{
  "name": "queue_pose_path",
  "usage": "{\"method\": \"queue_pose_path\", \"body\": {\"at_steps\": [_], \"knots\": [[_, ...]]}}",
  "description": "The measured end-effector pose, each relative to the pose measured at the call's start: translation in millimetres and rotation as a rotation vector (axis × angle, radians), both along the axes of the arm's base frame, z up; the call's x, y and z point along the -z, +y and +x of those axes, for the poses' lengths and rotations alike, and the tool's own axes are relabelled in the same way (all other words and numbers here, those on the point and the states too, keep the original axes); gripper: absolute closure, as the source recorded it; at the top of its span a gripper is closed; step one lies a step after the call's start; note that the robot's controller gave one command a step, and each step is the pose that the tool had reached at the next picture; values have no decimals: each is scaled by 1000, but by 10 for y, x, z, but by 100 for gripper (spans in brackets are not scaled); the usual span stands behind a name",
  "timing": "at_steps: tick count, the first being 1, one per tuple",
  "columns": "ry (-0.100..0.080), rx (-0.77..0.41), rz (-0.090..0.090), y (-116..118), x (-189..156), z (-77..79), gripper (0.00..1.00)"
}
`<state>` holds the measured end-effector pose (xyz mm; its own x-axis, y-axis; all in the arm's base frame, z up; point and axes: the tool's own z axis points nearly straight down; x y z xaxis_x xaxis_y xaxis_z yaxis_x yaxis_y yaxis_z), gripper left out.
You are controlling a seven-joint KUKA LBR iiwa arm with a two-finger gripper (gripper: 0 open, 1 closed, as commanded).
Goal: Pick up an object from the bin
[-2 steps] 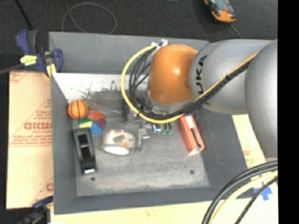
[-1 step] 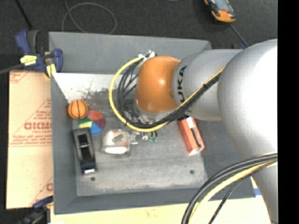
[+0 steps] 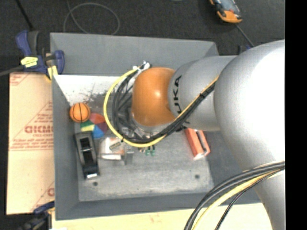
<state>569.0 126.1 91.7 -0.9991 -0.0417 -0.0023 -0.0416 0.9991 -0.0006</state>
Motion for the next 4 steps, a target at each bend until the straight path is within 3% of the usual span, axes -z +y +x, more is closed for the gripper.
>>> {"method": "queue_pose_path", "body": {"at_steps": [4], "knots": [[-14,-45,0,-21,43,11,100]]}}
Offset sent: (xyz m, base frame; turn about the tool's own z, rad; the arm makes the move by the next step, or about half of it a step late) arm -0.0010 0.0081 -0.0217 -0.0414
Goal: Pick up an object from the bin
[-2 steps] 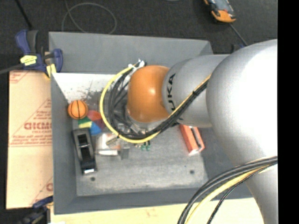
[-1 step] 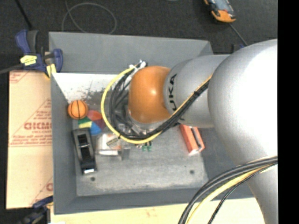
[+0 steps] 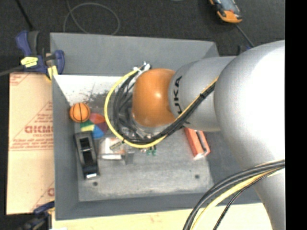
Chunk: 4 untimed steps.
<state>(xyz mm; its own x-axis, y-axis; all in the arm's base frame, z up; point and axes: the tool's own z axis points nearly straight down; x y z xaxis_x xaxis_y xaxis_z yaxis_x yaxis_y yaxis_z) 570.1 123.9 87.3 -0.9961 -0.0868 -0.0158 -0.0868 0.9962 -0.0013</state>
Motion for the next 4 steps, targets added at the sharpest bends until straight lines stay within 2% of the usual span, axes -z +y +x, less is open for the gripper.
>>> {"method": "queue_pose_path", "body": {"at_steps": [1,2,3,4], "knots": [[4,-5,-2,8,-6,23,100],[18,123,9,-78,28,219,100],[17,188,11,-94,18,248,100],[9,183,3,-192,-284,293,100]]}}
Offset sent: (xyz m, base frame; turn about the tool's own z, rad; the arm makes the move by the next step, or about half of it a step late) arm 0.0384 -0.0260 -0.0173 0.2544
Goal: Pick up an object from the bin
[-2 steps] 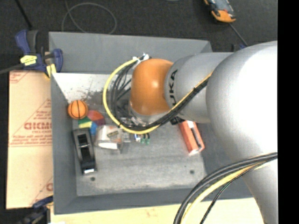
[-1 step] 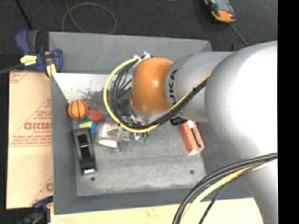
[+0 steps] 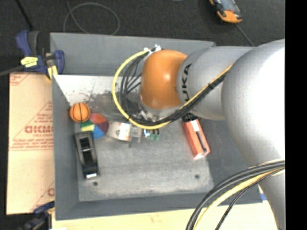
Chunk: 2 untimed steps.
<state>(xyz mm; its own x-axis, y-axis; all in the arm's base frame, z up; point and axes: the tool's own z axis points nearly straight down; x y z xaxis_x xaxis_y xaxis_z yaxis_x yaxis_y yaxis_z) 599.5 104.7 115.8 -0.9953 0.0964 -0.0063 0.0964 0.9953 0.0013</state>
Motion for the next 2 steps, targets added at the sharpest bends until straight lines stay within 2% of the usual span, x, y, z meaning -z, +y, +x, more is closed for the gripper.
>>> {"method": "queue_pose_path", "body": {"at_steps": [1,2], "knots": [[4,-73,-1,-216,-804,-18,100],[6,-73,-1,-215,-796,-23,100]]}}
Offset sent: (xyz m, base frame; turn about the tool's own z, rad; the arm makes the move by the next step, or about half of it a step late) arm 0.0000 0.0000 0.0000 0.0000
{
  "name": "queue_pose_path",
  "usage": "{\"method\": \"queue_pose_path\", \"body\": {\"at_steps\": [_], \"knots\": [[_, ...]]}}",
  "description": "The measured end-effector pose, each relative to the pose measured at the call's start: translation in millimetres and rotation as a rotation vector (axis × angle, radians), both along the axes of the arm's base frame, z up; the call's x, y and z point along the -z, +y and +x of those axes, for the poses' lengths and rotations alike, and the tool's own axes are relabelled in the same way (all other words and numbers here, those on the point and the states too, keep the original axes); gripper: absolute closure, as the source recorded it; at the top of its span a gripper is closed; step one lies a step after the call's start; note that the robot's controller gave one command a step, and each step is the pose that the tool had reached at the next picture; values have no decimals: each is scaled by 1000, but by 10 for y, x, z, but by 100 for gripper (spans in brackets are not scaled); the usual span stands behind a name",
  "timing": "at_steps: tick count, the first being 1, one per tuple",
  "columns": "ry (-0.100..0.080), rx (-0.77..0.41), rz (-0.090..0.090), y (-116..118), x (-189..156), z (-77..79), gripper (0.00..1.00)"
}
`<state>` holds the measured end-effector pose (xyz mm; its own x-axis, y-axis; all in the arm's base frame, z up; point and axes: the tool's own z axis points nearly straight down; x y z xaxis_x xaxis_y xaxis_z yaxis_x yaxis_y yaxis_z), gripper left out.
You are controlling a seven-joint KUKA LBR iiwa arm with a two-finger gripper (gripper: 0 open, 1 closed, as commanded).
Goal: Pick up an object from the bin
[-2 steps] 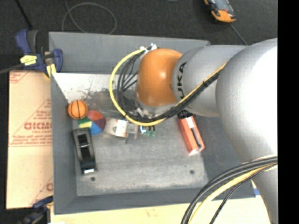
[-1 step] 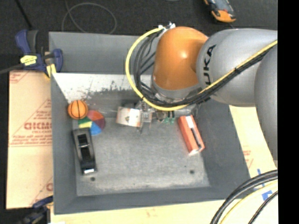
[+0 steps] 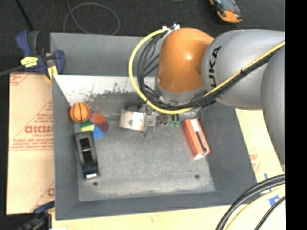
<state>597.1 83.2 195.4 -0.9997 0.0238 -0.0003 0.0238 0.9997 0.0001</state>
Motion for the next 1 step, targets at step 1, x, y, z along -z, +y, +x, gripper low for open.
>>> {"method": "queue_pose_path", "body": {"at_steps": [1], "knots": [[-2,-12,-2,-148,-889,326,100]]}}
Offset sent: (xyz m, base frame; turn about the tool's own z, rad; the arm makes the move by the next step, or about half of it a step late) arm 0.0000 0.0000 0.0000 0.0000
